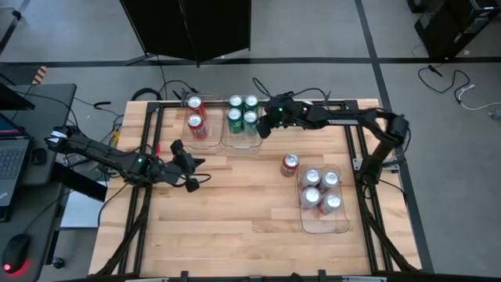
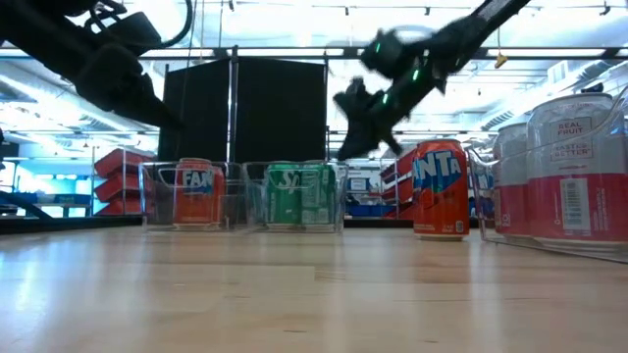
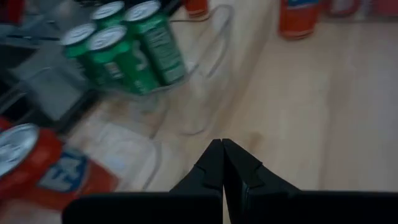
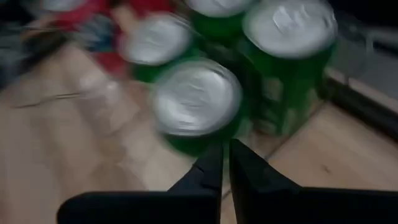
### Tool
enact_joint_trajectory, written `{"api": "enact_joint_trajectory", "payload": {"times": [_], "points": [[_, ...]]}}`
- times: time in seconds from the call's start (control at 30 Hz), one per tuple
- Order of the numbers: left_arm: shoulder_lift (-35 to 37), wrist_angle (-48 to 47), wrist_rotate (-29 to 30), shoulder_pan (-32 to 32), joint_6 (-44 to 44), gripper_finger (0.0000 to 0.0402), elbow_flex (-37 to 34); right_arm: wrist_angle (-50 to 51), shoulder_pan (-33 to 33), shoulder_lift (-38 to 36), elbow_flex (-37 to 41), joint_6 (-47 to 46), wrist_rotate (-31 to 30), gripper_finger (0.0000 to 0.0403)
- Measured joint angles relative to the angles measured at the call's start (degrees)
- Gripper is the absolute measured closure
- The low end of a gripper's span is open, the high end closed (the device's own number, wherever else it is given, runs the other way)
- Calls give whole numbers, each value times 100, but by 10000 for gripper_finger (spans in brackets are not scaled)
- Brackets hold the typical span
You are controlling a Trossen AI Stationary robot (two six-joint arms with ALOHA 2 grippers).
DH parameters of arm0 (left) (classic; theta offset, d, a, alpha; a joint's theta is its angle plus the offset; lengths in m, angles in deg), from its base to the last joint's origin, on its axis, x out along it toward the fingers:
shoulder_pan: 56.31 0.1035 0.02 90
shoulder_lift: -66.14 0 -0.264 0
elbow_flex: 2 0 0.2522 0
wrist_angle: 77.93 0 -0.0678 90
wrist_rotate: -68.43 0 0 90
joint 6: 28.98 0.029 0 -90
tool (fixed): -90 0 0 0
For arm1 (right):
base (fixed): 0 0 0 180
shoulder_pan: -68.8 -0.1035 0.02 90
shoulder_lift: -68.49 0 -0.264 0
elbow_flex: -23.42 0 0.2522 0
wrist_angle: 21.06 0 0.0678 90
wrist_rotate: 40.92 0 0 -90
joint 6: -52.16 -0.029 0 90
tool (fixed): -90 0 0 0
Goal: Sort soda cans
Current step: Adjust the top center transparent bin on the table, then put the bottom red soda can into the top left transparent bin
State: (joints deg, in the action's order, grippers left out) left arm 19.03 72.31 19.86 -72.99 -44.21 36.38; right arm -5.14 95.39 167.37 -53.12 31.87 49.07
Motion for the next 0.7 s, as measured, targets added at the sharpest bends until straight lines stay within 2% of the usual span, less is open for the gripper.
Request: {"api": "enact_joint_trajectory", "payload": {"times": [0.2,0.37,0.53,0.7], "points": [[1,349,-606,1,275,402,2,1435,-859,-1166,-7,816,-94,375],[0,519,-771,0,439,402,2,2881,-1836,-2098,-11,513,-785,345],[-2,566,-886,1,453,402,2,4209,-2631,-2466,-9,-214,-1303,271],[-2,587,-923,10,453,401,2,4643,-2926,-2402,-4,-626,-1370,160]]}}
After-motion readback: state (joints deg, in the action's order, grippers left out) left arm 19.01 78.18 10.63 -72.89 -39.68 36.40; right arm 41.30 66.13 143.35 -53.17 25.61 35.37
